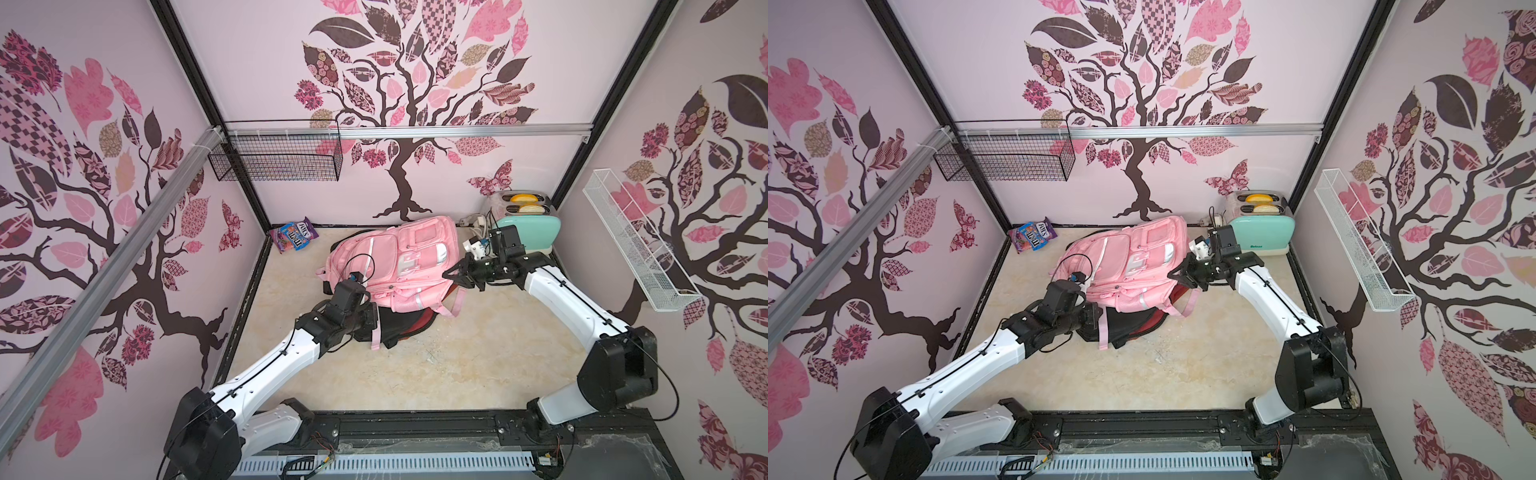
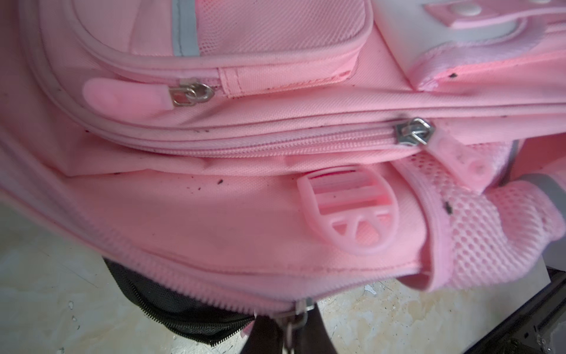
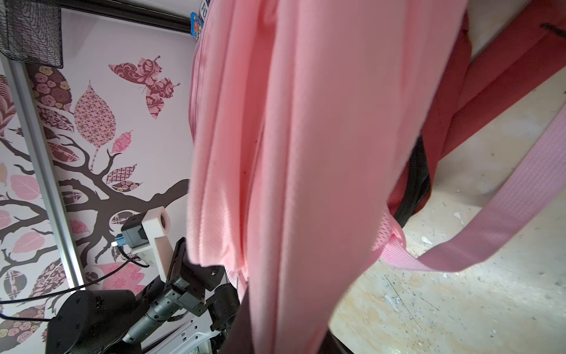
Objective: Zip up the backpack
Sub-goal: Zip the zipper on the backpack.
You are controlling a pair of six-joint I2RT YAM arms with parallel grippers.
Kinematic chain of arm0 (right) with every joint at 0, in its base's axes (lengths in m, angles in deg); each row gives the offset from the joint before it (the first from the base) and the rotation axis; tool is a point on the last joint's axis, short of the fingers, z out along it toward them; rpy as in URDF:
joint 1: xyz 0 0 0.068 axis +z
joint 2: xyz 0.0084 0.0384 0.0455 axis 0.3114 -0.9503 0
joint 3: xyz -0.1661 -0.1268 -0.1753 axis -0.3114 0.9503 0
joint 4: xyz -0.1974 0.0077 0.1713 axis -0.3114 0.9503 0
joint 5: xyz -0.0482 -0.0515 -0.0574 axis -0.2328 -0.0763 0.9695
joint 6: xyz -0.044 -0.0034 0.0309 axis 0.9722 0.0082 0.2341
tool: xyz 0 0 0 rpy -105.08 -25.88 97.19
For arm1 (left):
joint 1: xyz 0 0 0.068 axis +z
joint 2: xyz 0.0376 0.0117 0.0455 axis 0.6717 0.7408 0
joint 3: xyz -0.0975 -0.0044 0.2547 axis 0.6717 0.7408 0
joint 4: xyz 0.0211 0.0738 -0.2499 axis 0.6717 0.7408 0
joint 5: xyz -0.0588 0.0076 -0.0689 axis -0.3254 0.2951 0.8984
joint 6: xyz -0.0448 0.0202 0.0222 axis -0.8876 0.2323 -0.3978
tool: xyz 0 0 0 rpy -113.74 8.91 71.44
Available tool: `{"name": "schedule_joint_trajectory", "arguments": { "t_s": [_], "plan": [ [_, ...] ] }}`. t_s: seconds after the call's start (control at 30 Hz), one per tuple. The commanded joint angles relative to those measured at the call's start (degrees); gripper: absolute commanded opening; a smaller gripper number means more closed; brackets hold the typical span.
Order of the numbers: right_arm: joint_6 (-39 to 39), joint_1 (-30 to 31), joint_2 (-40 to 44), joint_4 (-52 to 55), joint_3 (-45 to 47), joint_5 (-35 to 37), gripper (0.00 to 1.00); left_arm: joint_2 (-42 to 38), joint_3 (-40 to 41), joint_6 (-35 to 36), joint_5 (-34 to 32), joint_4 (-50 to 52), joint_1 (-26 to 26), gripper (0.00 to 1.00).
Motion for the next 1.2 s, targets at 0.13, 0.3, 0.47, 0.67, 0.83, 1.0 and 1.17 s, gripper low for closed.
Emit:
{"name": "schedule_joint_trajectory", "arguments": {
  "t_s": [0.13,0.3,0.47,0.67,0.83,1.0,1.17],
  "plan": [
    [4.7,-0.9,-2.9,-3.8,-5.4,9.0,0.00,0.6,0.7,-3.0,8.6,1.3,0.6,0.00],
    [4.7,-1.1,-7.5,-3.5,-9.3,13.6,0.00,0.2,4.0,-5.5,13.1,-1.4,0.6,0.00],
    [2.5,-2.2,-11.9,-5.8,-13.9,14.4,0.00,-0.4,5.4,-6.1,15.7,-1.3,0.3,0.00],
    [2.4,-2.4,-17.1,-3.6,-20.9,19.7,0.00,0.2,4.5,-4.2,14.6,1.8,0.1,0.00],
    [2.8,-2.4,-19.7,-2.2,-22.3,25.1,0.00,2.3,2.4,-2.0,11.6,3.9,-0.7,0.00],
    [2.2,-2.4,-20.1,-4.2,-19.8,24.1,0.01,5.9,1.9,-2.4,13.3,-1.4,-1.9,0.00],
    [0.0,-2.4,-17.3,-5.9,-17.4,24.4,0.39,10.2,1.5,-3.9,16.9,-9.7,-3.2,0.00]
  ]
}}
